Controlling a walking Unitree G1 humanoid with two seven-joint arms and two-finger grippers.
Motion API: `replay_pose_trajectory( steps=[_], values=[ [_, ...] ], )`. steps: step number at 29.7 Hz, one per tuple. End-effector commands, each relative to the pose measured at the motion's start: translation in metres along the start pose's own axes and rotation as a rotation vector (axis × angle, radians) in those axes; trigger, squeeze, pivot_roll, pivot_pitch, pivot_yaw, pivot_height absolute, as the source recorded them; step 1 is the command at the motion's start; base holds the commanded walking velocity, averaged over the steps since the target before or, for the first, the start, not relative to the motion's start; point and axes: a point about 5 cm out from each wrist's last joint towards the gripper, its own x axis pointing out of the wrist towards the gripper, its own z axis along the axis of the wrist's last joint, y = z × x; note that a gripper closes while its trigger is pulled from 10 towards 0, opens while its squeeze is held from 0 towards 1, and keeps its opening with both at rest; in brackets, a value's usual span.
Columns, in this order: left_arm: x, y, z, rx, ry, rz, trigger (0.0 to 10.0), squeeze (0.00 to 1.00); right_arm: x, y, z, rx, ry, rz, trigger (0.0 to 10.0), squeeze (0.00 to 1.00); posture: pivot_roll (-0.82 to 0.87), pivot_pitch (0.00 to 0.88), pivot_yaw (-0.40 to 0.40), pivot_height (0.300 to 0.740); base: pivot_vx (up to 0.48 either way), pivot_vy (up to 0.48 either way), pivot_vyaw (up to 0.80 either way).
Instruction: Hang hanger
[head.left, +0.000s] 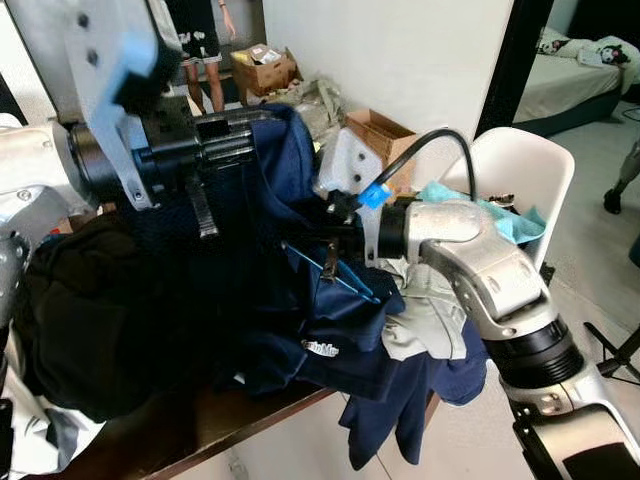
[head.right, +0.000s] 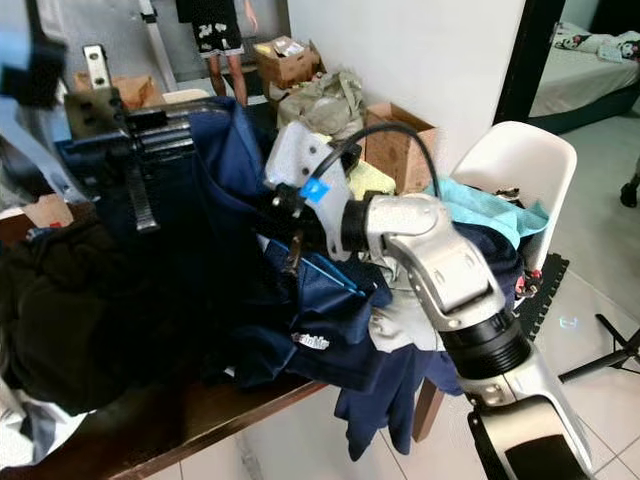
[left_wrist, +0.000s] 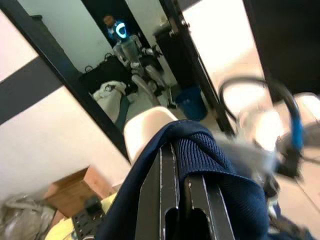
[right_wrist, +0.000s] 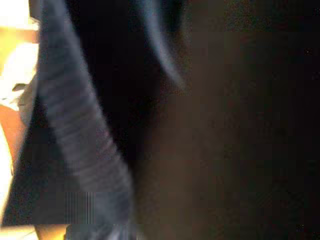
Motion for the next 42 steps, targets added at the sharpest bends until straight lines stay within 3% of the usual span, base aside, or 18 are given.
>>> replay_pose_trajectory(
  steps=[1, 6, 7, 12, 13, 16, 17, 18, 23, 24, 25, 28, 32, 36, 37, 40, 41, 42],
  values=[
    [-0.002, 0.006, 0.004, -0.044, -0.045, 0.047, 0.4, 0.0, 0.003, 0.008, 0.003, -0.02, -0.014, 0.032, 10.0, 0.0, 0.02, 0.0, 0.045, 0.74, 0.0, 0.0, 0.0],
    [-0.008, 0.03, 0.0, -0.139, -0.029, 0.224, 0.5, 0.0, 0.002, 0.014, 0.006, -0.044, -0.031, 0.074, 10.0, 0.0, 0.01, 0.0, 0.047, 0.74, 0.0, 0.0, 0.0],
    [-0.011, 0.039, -0.002, -0.157, -0.018, 0.287, 1.3, 0.0, 0.001, 0.016, 0.006, -0.051, -0.037, 0.086, 10.0, 0.0, 0.01, 0.0, 0.048, 0.74, 0.0, 0.0, 0.0],
    [-0.022, 0.061, -0.013, -0.24, 0.019, 0.462, 1.8, 0.0, -0.002, 0.022, 0.011, -0.067, -0.068, 0.13, 10.0, 0.0, 0.01, 0.0, 0.049, 0.74, 0.0, 0.0, 0.0],
    [-0.028, 0.072, -0.019, -0.297, 0.016, 0.565, 3.8, 0.0, -0.003, 0.027, 0.013, -0.074, -0.087, 0.165, 10.0, 0.0, 0.01, 0.0, 0.048, 0.74, 0.0, 0.0, 0.0],
    [-0.036, 0.084, -0.025, -0.381, -0.006, 0.682, 4.0, 0.0, -0.005, 0.034, 0.016, -0.082, -0.109, 0.218, 10.0, 0.0, 0.01, 0.0, 0.047, 0.74, 0.0, 0.0, 0.0],
    [-0.037, 0.086, -0.027, -0.415, -0.021, 0.7, 5.6, 0.0, -0.005, 0.038, 0.017, -0.088, -0.115, 0.247, 10.0, 0.0, 0.01, 0.0, 0.047, 0.74, 0.0, 0.0, 0.0],
    [-0.033, 0.083, -0.026, -0.436, -0.044, 0.659, 6.5, 0.0, -0.005, 0.041, 0.017, -0.091, -0.115, 0.265, 10.0, 0.0, 0.01, 0.0, 0.047, 0.74, 0.0, 0.0, 0.0],
    [-0.023, 0.074, -0.02, -0.482, -0.091, 0.544, 6.6, 0.0, -0.005, 0.044, 0.016, -0.096, -0.104, 0.278, 10.0, 0.0, 0.01, 0.0, 0.047, 0.74, 0.0, 0.0, 0.0],
    [-0.007, 0.046, -0.012, -0.483, -0.083, 0.297, 7.4, 0.0, -0.002, 0.042, 0.012, -0.103, -0.069, 0.255, 10.0, 0.0, 0.01, 0.0, 0.049, 0.74, 0.0, 0.0, 0.0],
    [-0.001, 0.036, -0.01, -0.494, -0.081, 0.216, 7.3, 0.0, -0.001, 0.041, 0.01, -0.109, -0.052, 0.247, 10.0, 0.0, 0.01, 0.0, 0.049, 0.74, 0.0, 0.0, 0.0],
    [0.003, 0.028, -0.008, -0.508, -0.083, 0.165, 7.3, 0.0, 0.0, 0.04, 0.008, -0.114, -0.037, 0.241, 10.0, 0.0, 0.01, 0.0, 0.049, 0.74, 0.0, 0.0, 0.0],
    [0.013, 0.005, -0.002, -0.524, -0.096, -0.024, 7.3, 0.0, 0.008, 0.034, 0.002, -0.103, 0.017, 0.172, 10.0, 0.0, 0.01, 0.0, 0.05, 0.74, 0.0, 0.0, 0.0],
    [0.017, -0.001, -0.001, -0.546, -0.107, -0.062, 7.7, 0.0, 0.014, 0.029, -0.001, -0.076, 0.04, 0.113, 10.0, 0.0, 0.01, 0.0, 0.052, 0.74, 0.0, 0.0, 0.0],
    [0.019, -0.001, -0.001, -0.555, -0.113, -0.054, 8.3, 0.0, 0.016, 0.024, -0.001, -0.046, 0.044, 0.067, 10.0, 0.0, 0.01, 0.0, 0.052, 0.74, 0.0, 0.0, 0.0],
    [0.021, -0.002, -0.001, -0.56, -0.117, -0.046, 8.3, 0.0, 0.018, 0.021, -0.002, -0.026, 0.045, 0.038, 10.0, 0.0, 0.01, 0.0, 0.052, 0.74, 0.0, 0.0, 0.0],
    [0.021, -0.001, -0.001, -0.561, -0.121, -0.026, 9.7, 0.0, 0.019, 0.017, -0.003, 0.009, 0.043, -0.001, 10.0, 0.0, 0.01, 0.0, 0.051, 0.74, 0.0, 0.0, 0.0],
    [0.021, -0.001, -0.001, -0.561, -0.121, -0.026, 9.7, 0.0, 0.019, 0.017, -0.003, 0.009, 0.043, -0.001, 10.0, 0.0, 0.01, 0.0, 0.051, 0.74, 0.0, 0.0, 0.0]
  ],
)
